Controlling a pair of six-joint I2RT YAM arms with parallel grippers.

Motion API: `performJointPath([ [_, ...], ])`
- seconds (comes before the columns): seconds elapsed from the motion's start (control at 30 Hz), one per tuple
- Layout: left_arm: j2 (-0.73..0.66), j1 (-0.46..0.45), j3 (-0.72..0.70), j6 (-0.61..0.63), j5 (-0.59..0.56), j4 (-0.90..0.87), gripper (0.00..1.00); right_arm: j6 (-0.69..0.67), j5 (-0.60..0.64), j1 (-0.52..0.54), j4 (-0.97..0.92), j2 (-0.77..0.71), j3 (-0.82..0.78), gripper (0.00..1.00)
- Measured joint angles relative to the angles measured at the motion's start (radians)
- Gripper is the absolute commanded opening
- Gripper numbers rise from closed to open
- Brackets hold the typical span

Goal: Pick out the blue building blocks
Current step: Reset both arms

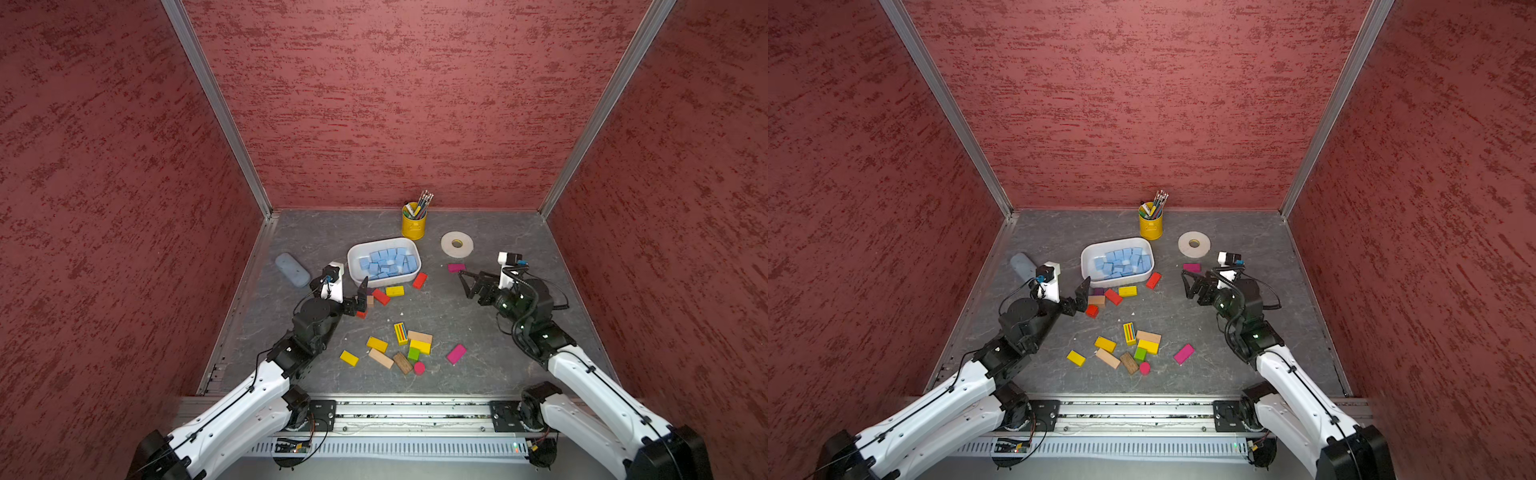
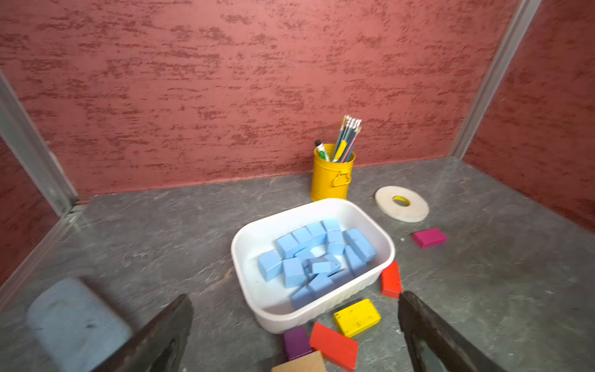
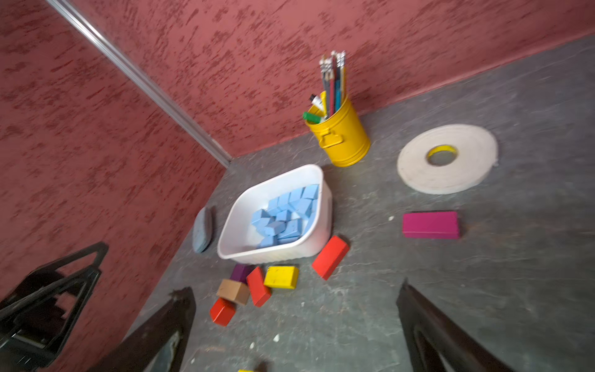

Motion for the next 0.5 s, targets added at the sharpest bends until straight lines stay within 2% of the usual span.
performJointPath([
  [0.23,0.066,0.164,-0.099,0.031,-0.063,0.135,1.00,-0.167,0.179,0.000,0.268,-0.005,-0.196,0.99],
  [0.5,0.144,0.346,-0.134,0.037,-0.049,0.276,0.99,-0.427,0.341,0.000,0.452,0.054,-0.205,0.99],
])
